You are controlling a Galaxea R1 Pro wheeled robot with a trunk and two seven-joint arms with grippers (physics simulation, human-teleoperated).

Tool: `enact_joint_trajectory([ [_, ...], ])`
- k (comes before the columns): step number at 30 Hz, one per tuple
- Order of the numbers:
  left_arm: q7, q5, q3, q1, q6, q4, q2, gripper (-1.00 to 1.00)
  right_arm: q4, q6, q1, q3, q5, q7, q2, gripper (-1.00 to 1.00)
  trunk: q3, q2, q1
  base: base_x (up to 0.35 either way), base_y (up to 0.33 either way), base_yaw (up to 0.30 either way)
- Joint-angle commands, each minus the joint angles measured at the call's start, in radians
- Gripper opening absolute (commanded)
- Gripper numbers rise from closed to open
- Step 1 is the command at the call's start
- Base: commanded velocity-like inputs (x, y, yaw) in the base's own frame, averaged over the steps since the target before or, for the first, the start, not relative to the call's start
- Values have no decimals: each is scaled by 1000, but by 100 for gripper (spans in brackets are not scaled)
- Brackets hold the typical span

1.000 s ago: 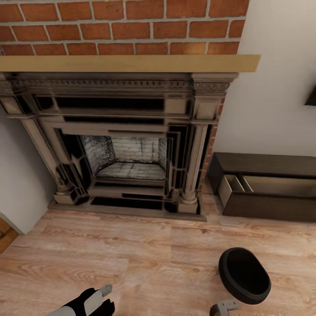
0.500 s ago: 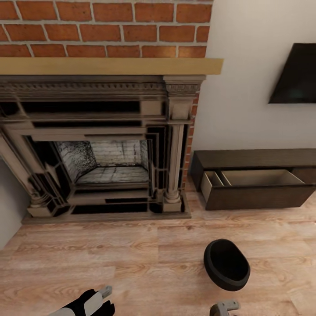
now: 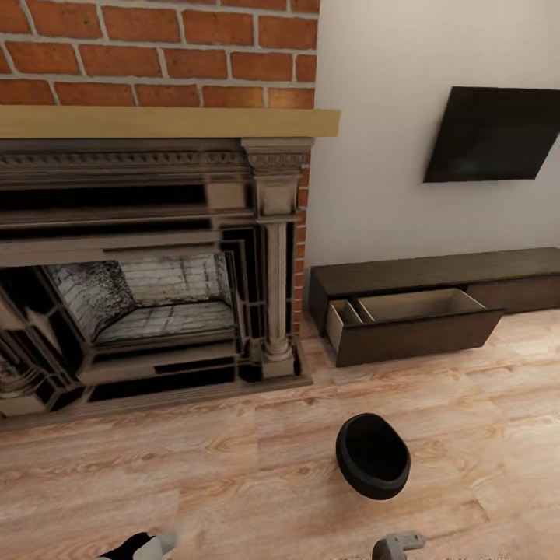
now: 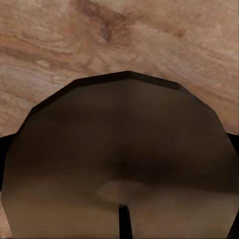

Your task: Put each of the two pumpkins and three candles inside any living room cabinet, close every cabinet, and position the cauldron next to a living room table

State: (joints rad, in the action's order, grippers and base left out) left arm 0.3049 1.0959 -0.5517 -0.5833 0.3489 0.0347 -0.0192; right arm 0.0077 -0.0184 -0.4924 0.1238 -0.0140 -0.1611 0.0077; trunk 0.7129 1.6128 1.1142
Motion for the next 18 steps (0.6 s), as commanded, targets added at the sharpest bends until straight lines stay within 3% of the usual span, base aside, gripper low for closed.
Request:
enact_joint_trajectory([
  [1,-1,4,9,11,-1,9,0,-100,0,0,0,0,-1,0,0,-100,-1,0,0,0,0,-277],
  [6,-1,4,9,88,-1,20,-9,-100,0,0,0,0,-1,0,1,-100,-5,0,0,0,0,-276],
  [18,-1,4,9,100,-1,20,-11,-100,0,0,0,0,-4,0,2,-100,-15,0,0,0,0,-276],
])
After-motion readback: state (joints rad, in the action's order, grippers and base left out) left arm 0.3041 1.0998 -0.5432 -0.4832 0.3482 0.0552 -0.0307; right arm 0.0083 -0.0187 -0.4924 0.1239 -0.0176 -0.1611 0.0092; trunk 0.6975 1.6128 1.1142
